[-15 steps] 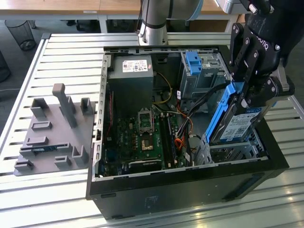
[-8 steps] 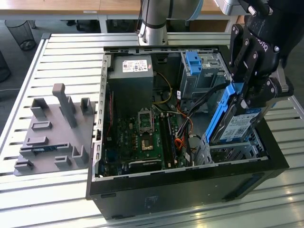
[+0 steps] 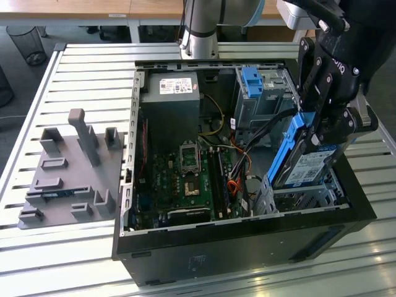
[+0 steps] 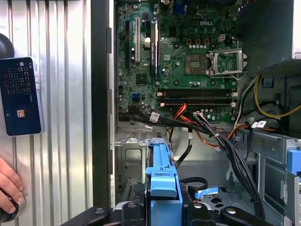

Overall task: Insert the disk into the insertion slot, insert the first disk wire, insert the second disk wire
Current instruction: 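Insert the disk into the insertion slot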

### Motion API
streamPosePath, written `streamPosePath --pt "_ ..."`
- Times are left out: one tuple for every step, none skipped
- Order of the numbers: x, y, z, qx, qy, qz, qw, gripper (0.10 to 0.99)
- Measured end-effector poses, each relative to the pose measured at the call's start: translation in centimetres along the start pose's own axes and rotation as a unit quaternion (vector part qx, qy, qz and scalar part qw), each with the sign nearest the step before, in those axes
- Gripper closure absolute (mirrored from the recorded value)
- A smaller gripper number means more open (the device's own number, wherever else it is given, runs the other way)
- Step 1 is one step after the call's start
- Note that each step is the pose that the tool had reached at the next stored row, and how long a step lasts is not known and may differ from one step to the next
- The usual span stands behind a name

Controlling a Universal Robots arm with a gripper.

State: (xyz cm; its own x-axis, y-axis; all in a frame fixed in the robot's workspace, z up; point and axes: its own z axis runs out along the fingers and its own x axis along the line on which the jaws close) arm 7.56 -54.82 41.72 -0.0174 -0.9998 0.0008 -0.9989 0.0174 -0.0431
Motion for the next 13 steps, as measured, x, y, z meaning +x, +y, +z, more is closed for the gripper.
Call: streamPosePath --pt "0.00 0.00 0.02 0.0000 0.0000 0.000 1.0000 0.722" --pt "0.00 0.00 0.04 0.0000 0.0000 0.000 1.0000 0.722" --pt "0.00 0.00 0.06 0.0000 0.0000 0.000 1.0000 0.722" --pt "0.00 0.00 0.09 0.0000 0.0000 0.000 1.0000 0.722" --pt "0.00 0.00 0.12 0.0000 0.0000 0.000 1.0000 0.722" --pt "0.00 0.00 0.17 0.0000 0.0000 0.000 1.0000 0.722" --pt "0.00 0.01 0.22 0.0000 0.0000 0.000 1.0000 0.722" --pt "0.00 0.01 0.27 0.0000 0.0000 0.000 1.0000 0.722" --pt "0.00 0.01 0.32 0.0000 0.0000 0.000 1.0000 0.722" --pt "0.00 0.02 0.38 0.0000 0.0000 0.000 1.0000 0.722" --pt "0.00 0.02 0.46 0.0000 0.0000 0.000 1.0000 0.722" --pt "0.00 0.02 0.55 0.0000 -0.0001 0.000 1.0000 0.722" --pt "0.00 0.03 0.64 0.0000 -0.0001 0.000 1.0000 0.722"
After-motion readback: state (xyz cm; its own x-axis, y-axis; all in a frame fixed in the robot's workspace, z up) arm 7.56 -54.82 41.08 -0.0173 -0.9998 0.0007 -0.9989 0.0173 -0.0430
